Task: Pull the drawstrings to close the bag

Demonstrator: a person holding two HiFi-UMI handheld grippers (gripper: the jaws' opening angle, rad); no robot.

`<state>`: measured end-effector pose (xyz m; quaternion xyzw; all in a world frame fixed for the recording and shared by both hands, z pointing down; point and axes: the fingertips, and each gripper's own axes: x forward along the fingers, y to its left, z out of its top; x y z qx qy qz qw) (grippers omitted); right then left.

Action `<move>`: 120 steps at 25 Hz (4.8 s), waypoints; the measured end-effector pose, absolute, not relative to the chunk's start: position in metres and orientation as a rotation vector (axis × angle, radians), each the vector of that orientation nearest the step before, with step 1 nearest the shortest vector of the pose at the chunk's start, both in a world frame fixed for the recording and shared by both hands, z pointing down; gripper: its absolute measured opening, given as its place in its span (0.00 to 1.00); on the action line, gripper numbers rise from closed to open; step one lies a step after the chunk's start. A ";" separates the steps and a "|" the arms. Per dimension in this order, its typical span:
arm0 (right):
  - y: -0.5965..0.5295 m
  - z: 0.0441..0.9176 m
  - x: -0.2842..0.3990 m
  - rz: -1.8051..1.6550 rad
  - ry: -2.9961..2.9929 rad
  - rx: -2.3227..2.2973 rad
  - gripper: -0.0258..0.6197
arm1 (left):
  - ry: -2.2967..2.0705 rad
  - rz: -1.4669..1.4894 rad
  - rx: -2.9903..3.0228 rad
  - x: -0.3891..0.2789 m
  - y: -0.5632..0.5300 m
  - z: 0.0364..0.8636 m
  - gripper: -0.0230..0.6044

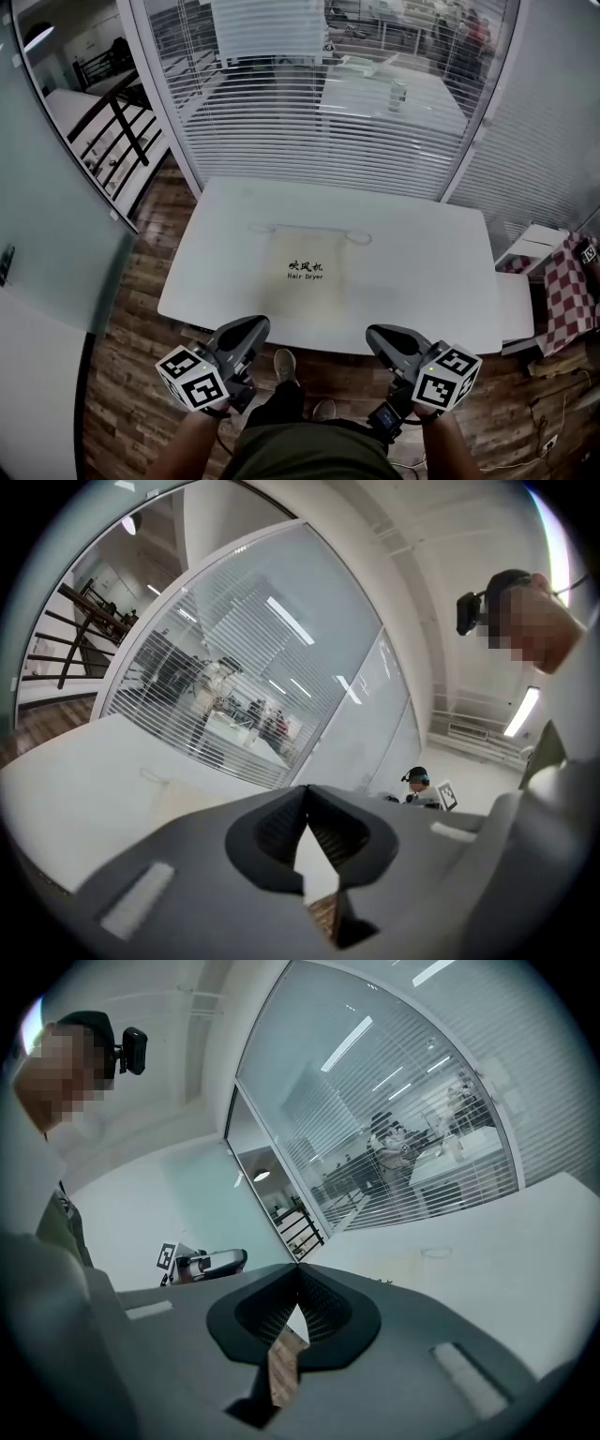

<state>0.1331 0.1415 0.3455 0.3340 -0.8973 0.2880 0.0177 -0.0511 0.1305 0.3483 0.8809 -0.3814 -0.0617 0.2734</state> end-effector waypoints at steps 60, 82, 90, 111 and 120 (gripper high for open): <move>-0.233 0.651 0.182 0.319 -2.113 0.598 0.21 | -0.643 1.264 2.563 -0.142 -0.219 0.654 0.15; -0.167 0.513 0.194 -0.471 -1.885 0.906 0.06 | -1.050 1.879 3.006 -0.162 -0.194 0.533 0.05; -0.136 0.452 0.220 -0.484 -1.847 1.062 0.06 | -1.231 1.842 3.032 -0.166 -0.168 0.471 0.05; -0.147 0.369 0.245 -0.562 -1.727 1.350 0.06 | -1.776 1.826 2.754 -0.227 -0.209 0.384 0.04; -0.154 0.309 0.273 -0.626 -1.684 1.502 0.06 | -2.093 1.682 2.599 -0.270 -0.226 0.317 0.04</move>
